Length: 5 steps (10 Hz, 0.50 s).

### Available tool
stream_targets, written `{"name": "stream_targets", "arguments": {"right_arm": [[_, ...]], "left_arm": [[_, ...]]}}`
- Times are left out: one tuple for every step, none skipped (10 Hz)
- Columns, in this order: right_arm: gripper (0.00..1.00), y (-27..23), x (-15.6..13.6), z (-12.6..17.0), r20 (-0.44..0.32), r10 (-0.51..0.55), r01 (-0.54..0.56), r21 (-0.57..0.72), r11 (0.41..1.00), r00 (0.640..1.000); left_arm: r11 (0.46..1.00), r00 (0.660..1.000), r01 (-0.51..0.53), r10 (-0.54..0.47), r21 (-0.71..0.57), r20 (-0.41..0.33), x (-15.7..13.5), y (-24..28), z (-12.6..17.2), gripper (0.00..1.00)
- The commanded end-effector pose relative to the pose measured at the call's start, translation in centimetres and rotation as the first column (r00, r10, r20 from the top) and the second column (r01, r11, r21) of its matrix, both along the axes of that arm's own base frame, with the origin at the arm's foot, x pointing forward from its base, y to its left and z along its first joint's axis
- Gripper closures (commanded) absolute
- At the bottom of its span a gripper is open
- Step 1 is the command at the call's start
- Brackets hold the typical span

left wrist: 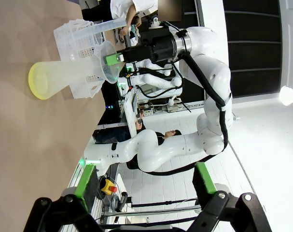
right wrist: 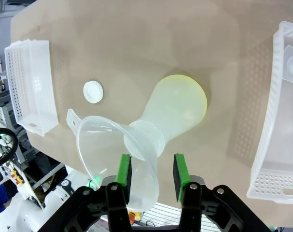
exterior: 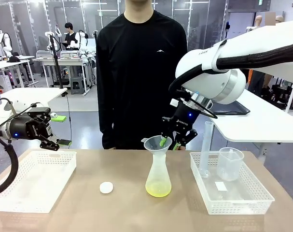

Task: Prepare the solutions needed for the experiment.
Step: Once the solution is in the Big flask , pick up the Plastic Funnel and place it back into the right Organizing basket.

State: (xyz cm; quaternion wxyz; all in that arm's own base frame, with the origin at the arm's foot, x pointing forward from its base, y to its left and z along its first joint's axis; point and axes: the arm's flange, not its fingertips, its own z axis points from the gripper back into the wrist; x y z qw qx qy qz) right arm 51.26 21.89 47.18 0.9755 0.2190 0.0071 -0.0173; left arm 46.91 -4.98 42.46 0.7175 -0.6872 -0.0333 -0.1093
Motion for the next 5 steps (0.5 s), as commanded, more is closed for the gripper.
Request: {"name": "stream_targets", "arguments": {"right_arm": [[0.70, -0.61, -0.25, -0.41, 0.028, -0.006, 0.006, 0.023, 1.000, 1.000], [0.87, -0.64, -0.28, -0.44, 0.015, -0.007, 0.006, 0.027, 1.000, 1.000], [0.76, -0.64, -0.44, -0.40, 0.014, -0.010, 0.010, 0.019, 1.000, 1.000], [1.00, -0.73, -0.48, -0.37, 0.015, -0.010, 0.009, 0.025, 1.000, 1.000], [0.94, -0.82, -0.45, -0.45, 0.007, -0.008, 0.008, 0.031, 0.999, 1.000]], "left_arm": [[1.000, 1.000, 0.006, -0.006, -0.011, 0.001, -0.05, 0.02, 0.25, 0.00], [1.000, 1.000, 0.006, -0.006, -0.011, 0.001, -0.05, 0.02, 0.25, 0.00], [1.000, 1.000, 0.006, -0.006, -0.011, 0.001, -0.05, 0.02, 0.25, 0.00], [1.000, 1.000, 0.006, -0.006, -0.011, 0.001, -0.05, 0.02, 0.25, 0.00], [1.000, 1.000, 0.006, -0.006, -0.011, 0.001, -0.05, 0.02, 0.25, 0.00]]}}
